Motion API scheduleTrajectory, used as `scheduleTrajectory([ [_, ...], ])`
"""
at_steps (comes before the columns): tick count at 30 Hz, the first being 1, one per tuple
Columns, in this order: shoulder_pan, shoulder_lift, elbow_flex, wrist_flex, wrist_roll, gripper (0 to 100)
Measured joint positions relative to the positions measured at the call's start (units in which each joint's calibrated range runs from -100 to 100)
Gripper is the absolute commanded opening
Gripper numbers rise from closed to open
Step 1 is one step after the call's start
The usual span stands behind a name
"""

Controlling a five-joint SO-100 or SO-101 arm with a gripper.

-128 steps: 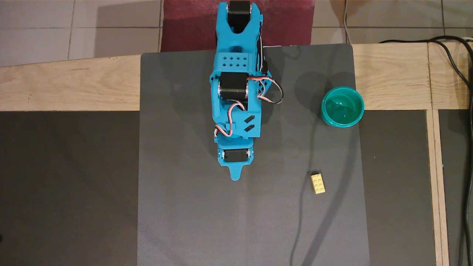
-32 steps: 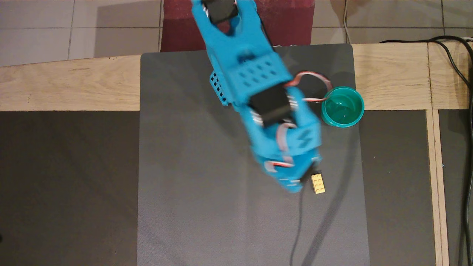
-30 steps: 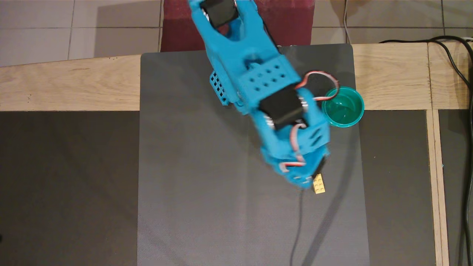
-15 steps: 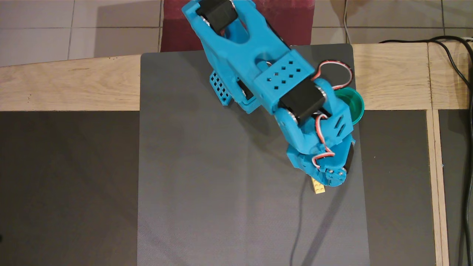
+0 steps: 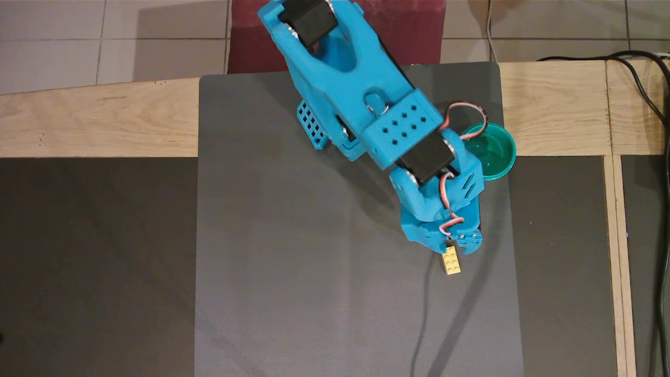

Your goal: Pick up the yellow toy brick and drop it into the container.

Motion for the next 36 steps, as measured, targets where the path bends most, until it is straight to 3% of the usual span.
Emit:
scheduleTrajectory([
  [10,0.0,17.17,-3.17,-3.7,2.17,19],
  [16,0.0,19.04,-5.17,-3.7,3.01,28],
  [28,0.52,19.21,-5.35,-7.3,7.03,28],
  [36,2.23,28.98,-5.35,-12.93,8.36,28],
])
